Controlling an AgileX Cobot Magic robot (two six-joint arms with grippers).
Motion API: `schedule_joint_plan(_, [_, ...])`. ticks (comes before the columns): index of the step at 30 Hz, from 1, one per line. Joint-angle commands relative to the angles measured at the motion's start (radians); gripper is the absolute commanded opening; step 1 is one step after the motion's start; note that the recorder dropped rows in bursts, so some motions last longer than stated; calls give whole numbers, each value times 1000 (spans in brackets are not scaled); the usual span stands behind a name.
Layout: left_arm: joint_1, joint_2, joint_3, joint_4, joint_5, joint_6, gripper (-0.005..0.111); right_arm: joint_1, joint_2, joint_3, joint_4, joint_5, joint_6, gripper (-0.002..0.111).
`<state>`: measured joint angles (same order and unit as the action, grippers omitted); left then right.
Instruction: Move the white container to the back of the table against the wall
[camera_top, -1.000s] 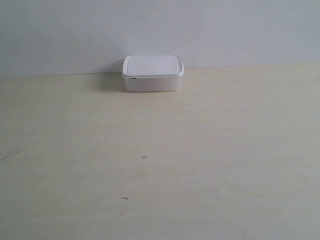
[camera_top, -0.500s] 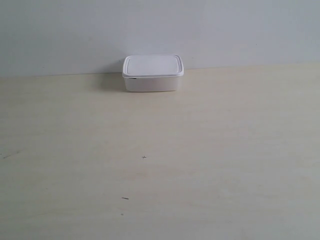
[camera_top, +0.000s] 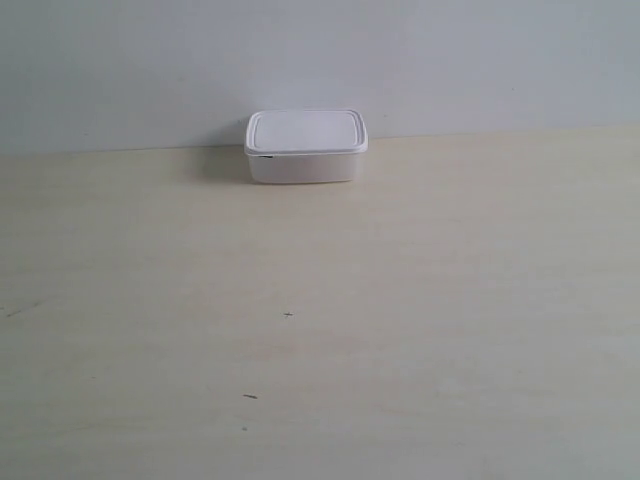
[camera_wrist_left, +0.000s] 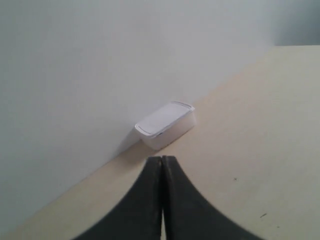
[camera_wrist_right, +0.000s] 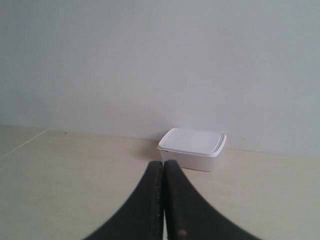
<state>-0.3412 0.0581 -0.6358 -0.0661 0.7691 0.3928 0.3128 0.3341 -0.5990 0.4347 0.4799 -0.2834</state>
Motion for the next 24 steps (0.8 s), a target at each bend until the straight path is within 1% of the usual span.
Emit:
schedule_joint_plan(1, [2, -1, 108, -25, -199, -2, 0, 2, -9, 4, 3, 9, -2, 0])
schedule_joint_plan(2, [2, 2, 147, -43, -297, -2, 0, 2, -9, 4, 3, 9, -2, 0])
schedule_joint_plan(4, [2, 12, 211, -77, -435, -2, 0, 2, -9, 4, 3, 9, -2, 0])
schedule_joint_plan(6, [2, 20, 269, -111, -507, -2, 0, 2, -9, 4, 5, 9, -2, 0])
schedule_joint_plan(10, [1, 15, 354, -189, -524, -2, 0, 2, -9, 4, 5, 11, -2, 0])
schedule_joint_plan(19, [-1, -58, 485, -212, -527, -2, 0, 2, -9, 4, 5, 11, -2, 0])
schedule_joint_plan(21, [-1, -58, 499, -213, -565, -2, 0, 2, -9, 4, 5, 11, -2, 0])
schedule_joint_plan(24, [18, -58, 505, -213, -664, -2, 0, 2, -7, 6, 7, 8, -2, 0])
